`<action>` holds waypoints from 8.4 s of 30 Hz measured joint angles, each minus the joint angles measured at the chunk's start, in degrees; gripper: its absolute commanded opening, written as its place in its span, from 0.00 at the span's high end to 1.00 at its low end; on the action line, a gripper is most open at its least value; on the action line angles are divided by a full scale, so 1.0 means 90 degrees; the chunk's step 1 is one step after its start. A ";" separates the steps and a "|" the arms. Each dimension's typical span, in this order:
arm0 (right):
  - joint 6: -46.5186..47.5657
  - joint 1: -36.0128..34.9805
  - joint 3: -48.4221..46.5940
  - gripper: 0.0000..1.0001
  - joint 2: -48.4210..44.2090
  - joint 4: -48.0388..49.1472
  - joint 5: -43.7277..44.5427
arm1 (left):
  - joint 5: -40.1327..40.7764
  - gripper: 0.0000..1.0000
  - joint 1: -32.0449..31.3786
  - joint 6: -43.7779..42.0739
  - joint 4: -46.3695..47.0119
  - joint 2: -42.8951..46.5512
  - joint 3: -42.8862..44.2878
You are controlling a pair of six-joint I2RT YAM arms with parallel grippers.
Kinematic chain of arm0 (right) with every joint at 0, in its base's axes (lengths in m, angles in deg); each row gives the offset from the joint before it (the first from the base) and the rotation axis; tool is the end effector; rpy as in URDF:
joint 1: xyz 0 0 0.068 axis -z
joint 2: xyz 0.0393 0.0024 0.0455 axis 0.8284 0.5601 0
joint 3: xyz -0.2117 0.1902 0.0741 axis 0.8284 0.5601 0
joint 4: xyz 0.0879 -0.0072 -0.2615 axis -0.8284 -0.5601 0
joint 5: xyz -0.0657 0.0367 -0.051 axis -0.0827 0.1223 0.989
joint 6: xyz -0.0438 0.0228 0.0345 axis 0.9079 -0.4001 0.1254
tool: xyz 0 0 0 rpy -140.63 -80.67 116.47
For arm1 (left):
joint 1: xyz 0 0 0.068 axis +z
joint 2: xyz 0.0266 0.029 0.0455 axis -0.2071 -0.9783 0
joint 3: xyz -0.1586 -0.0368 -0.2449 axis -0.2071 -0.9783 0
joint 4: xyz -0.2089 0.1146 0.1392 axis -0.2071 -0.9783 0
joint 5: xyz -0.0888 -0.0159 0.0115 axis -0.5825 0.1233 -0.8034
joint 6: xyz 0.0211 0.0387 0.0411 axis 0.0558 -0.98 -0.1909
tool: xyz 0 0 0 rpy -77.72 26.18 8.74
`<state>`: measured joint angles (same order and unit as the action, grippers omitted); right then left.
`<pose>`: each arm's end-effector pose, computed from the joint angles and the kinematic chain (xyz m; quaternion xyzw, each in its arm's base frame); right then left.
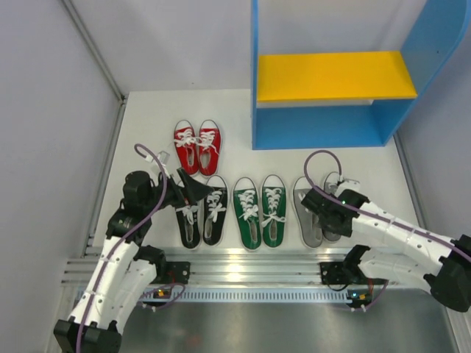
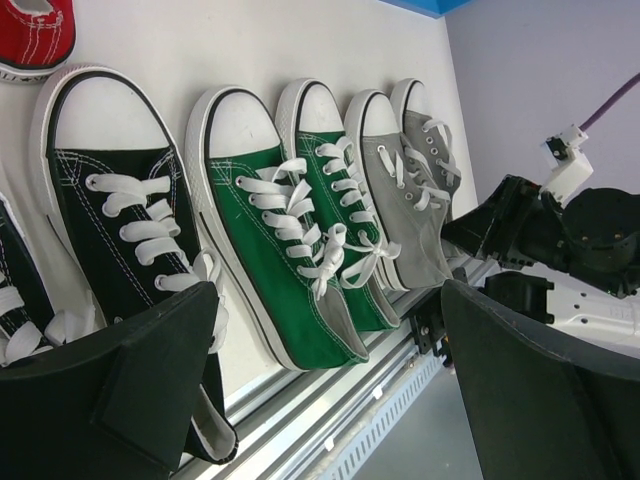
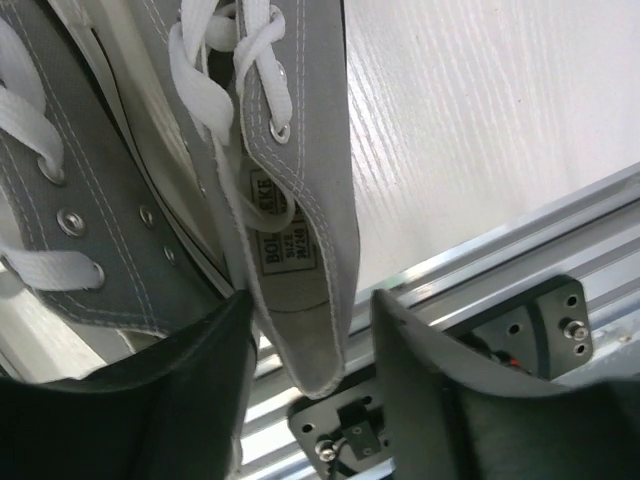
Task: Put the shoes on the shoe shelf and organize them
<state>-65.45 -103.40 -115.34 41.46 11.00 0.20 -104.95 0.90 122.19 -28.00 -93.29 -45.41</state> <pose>0.1089 0.0836 0.2207 0.1701 0.9455 -0.1259 0.2473 0.1418 -0.0530 0.2770 -0.0495 0.8135 -0.4468 0.3689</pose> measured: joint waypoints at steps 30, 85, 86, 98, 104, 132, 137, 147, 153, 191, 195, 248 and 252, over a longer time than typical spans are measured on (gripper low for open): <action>0.0925 0.0622 -0.0240 1.00 0.0889 0.0760 -0.0219 | -0.0138 0.02 0.0000 -0.0007 0.0000 0.0301 -0.0109; 0.4243 0.3888 -0.0668 0.70 0.2582 0.3854 -0.0379 | -0.0134 0.02 0.0000 -0.0010 -0.0044 0.0432 -0.0211; 0.4308 0.3910 -0.0668 0.97 0.2647 0.3920 -0.0476 | -0.0134 0.02 0.0000 -0.0010 -0.0044 0.0444 -0.0211; 0.4668 0.4272 -0.0546 1.00 0.2205 0.3961 -0.1144 | -0.0095 0.02 0.0000 -0.0019 -0.0095 0.0580 -0.0211; 0.4413 0.4245 -0.0423 1.00 0.0714 0.3310 -0.1630 | -0.0063 0.02 0.0000 -0.0022 -0.0095 0.0476 -0.0211; 0.6198 0.3827 -0.5421 1.00 0.0886 0.2351 -0.1052 | 0.0005 0.02 0.0000 -0.0143 -0.0109 0.0114 0.0318; 0.6972 0.3925 -0.6455 1.00 0.2127 0.3024 -0.0517 | 0.0002 0.02 0.0000 -0.0197 -0.0114 0.0090 0.0393; 0.7572 0.5496 -0.7524 1.00 0.3368 0.3956 -0.2035 | 0.0005 0.02 0.0000 -0.0236 -0.0328 0.0277 0.0393; 0.7529 0.6407 -0.8128 1.00 0.4090 0.4393 -0.3249 | 0.0010 0.02 0.0000 -0.0313 -0.0534 0.0357 0.0418; 0.6807 0.6521 -0.8563 0.56 0.5064 0.4901 -0.3881 | 0.0151 0.01 0.0000 -0.0515 -0.0981 0.0821 0.0520; 0.6766 0.6521 -0.8565 0.56 0.5064 0.5030 -0.3871 | 0.0175 0.01 0.0000 -0.0525 -0.1025 0.0821 0.0527; 0.3155 0.0255 0.0435 0.59 -0.1229 0.3619 -0.1185 | 0.0248 0.01 0.0000 -0.0690 -0.1263 0.0702 0.0610; 0.2732 -0.0107 0.0546 0.58 -0.1151 0.3480 -0.0787 | 0.0248 0.01 0.0000 -0.0690 -0.1263 0.0697 0.0610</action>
<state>-40.86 -104.36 -110.42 31.10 42.33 -6.88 -102.72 0.90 115.98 -39.37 -87.01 -39.92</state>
